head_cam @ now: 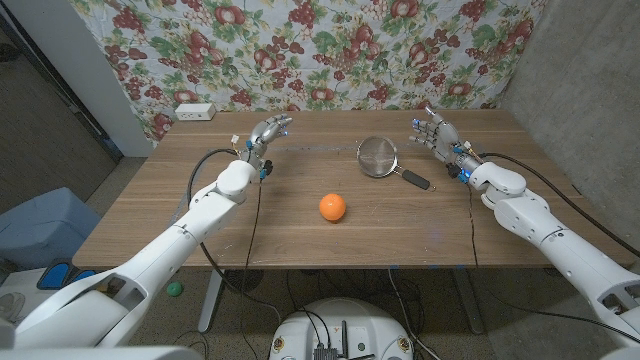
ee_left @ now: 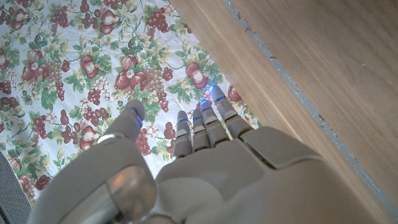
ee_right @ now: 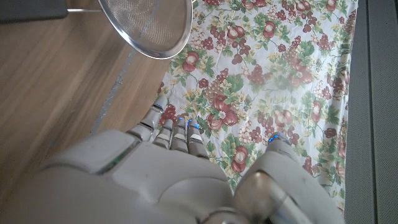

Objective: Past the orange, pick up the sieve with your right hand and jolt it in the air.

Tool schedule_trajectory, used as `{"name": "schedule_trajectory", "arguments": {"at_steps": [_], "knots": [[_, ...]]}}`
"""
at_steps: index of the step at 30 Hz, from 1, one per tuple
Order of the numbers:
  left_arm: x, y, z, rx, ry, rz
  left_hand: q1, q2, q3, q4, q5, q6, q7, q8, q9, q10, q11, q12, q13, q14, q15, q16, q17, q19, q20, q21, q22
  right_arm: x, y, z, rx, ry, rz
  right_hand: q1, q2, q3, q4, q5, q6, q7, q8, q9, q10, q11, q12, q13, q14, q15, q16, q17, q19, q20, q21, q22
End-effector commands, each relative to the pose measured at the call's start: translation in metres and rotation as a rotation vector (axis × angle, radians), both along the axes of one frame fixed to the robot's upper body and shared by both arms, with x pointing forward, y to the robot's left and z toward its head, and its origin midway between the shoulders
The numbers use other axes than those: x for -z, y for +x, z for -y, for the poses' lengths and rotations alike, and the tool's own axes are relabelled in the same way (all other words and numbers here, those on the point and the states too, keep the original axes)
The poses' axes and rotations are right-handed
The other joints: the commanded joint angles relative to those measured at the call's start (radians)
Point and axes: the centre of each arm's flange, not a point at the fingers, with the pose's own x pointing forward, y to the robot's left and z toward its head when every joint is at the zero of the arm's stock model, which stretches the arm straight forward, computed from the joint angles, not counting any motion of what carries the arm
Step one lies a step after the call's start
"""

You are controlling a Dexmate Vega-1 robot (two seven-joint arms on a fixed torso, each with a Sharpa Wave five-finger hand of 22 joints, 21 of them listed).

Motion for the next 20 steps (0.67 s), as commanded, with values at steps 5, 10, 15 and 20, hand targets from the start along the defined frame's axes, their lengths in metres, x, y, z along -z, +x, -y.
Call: {"name": "schedule_trajectory", "arguments": {"at_steps": [5, 10, 15, 20], "knots": [[0.010, -0.012, -0.015, 0.041, -0.017, 0.011, -0.016, 0.018, -0.004, 0.020, -0.004, -0.037, 0.002, -0.009, -0.002, -0.031, 0.002, -0.002, -0.003, -0.035, 0.002, -0.001, 0.004, -0.017, -0.008, -0.015, -0.001, 0.002, -0.020, -0.013, 0.017, 0.092, 0.120, 0.001, 0.011, 0.004, -0.005, -0.008, 0.006, 0.009, 0.004, 0.000, 0.001, 0.002, -0.004, -0.002, 0.006, -0.005, -0.004, -0.004, 0.008, -0.008, -0.006, 0.004], [0.015, -0.016, -0.019, 0.055, -0.015, 0.005, -0.023, 0.020, -0.006, 0.024, -0.005, -0.041, 0.000, -0.009, -0.002, -0.033, 0.002, 0.000, -0.004, -0.040, 0.004, 0.000, 0.005, -0.018, -0.007, -0.017, -0.002, 0.004, -0.029, -0.013, 0.039, 0.114, 0.159, -0.003, 0.016, 0.004, -0.004, -0.010, 0.020, 0.007, 0.011, -0.001, 0.024, -0.001, 0.000, -0.007, 0.028, -0.004, -0.003, -0.012, 0.022, -0.005, -0.011, 0.004], [0.018, -0.021, -0.025, 0.062, -0.002, 0.006, -0.031, 0.023, -0.007, 0.028, -0.006, -0.043, 0.001, -0.008, -0.003, -0.036, 0.004, 0.001, -0.005, -0.042, 0.004, 0.003, 0.006, -0.019, -0.006, -0.019, -0.002, 0.007, -0.048, -0.012, 0.113, 0.150, 0.222, -0.007, 0.019, 0.003, -0.006, -0.014, 0.052, 0.019, 0.023, -0.002, 0.054, 0.008, 0.004, -0.013, 0.048, 0.001, -0.005, -0.024, 0.033, -0.003, -0.021, 0.004], [0.022, -0.017, -0.025, 0.091, -0.005, -0.027, -0.035, 0.025, -0.006, 0.029, -0.006, -0.043, 0.002, -0.006, -0.003, -0.034, 0.005, 0.003, -0.005, -0.042, 0.005, 0.004, 0.005, -0.015, -0.006, -0.020, -0.003, 0.017, -0.065, -0.013, 0.162, 0.165, 0.251, -0.011, 0.025, 0.004, -0.007, -0.018, 0.076, 0.015, 0.028, -0.003, 0.082, 0.005, 0.007, -0.018, 0.084, -0.002, -0.001, -0.035, 0.052, 0.001, -0.028, 0.004]]}}
